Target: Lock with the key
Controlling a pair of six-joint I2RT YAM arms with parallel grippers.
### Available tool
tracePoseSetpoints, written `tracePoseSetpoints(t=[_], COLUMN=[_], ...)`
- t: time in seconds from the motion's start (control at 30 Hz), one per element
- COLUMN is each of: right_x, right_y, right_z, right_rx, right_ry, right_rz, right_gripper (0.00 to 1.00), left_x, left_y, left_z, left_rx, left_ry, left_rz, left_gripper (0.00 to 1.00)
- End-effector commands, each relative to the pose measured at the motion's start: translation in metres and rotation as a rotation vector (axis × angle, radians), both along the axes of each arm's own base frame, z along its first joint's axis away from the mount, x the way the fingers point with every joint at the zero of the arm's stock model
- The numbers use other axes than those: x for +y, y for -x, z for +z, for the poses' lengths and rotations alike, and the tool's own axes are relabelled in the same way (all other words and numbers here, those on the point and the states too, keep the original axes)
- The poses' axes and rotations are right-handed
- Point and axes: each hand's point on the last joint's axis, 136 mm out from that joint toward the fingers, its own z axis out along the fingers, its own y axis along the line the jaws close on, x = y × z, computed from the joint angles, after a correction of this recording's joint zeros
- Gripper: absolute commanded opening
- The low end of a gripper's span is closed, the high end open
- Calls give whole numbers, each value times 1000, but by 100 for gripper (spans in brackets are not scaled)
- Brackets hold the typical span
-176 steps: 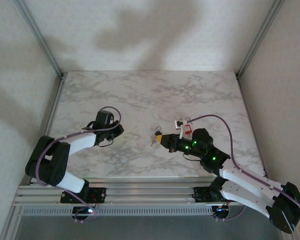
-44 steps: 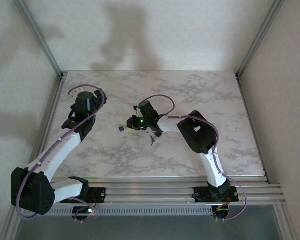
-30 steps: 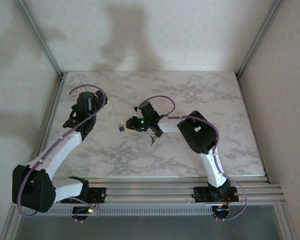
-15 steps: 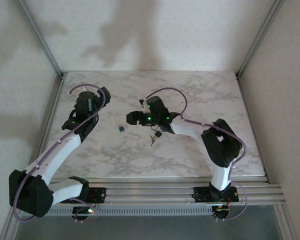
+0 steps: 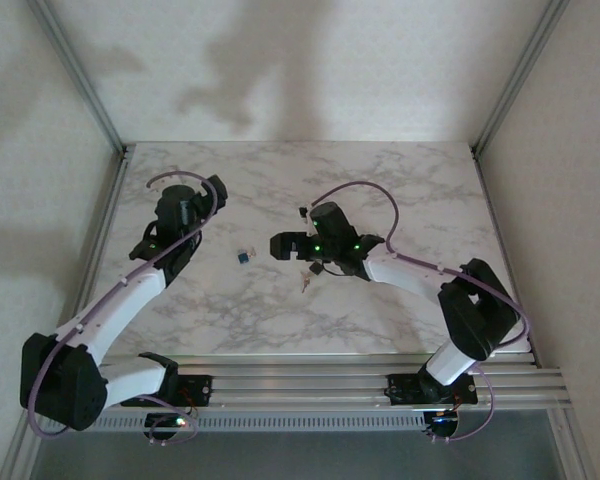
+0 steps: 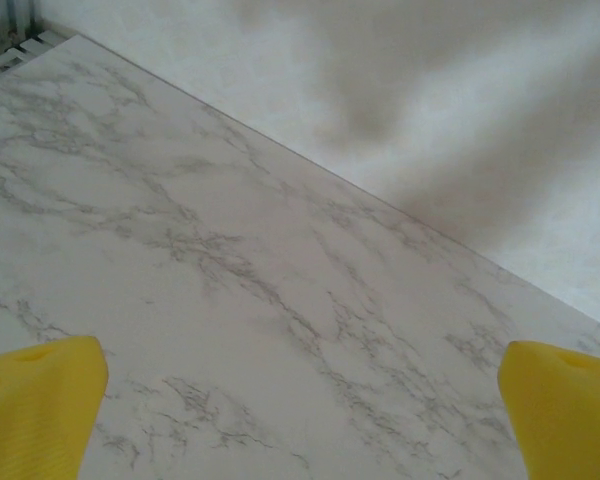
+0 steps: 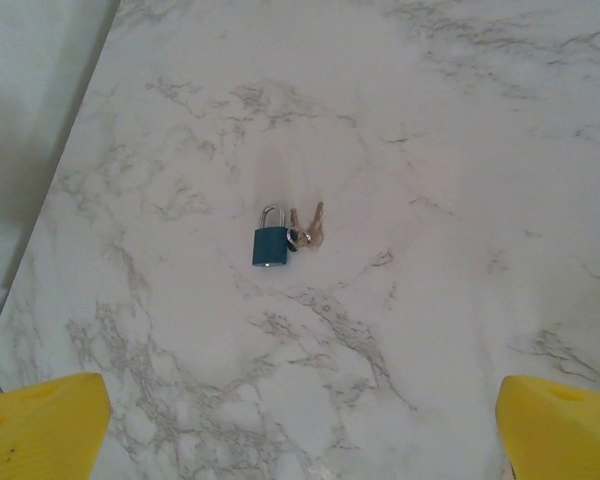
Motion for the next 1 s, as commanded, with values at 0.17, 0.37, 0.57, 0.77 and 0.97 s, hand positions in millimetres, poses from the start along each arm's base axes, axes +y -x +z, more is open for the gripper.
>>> tracePoseSetpoints(t=[0.17, 0.37, 0.57, 0.77, 0.97], right_x=[-34, -36, -41, -41, -45], right_y=[5, 7, 9, 11, 15], right_z=[-12, -10, -19, -21, -36], right_rx=[-15, 0, 18, 38, 100], right_ry=[110, 116, 141, 143, 216], right_rz=[-89, -92, -106, -112, -135], right_gripper=[99, 99, 99, 99, 99], left_x=[-13, -23, -24, -24, -22], left_y=[-17, -16, -14, -16, -14], left_z=[-2, 40, 32, 7, 0], left_rx=[20, -154, -161, -88, -39], left_ry=[-30, 89, 67, -1, -22], left_rz=[-46, -83, -86, -93, -74], left_gripper=[100, 100, 99, 100, 99])
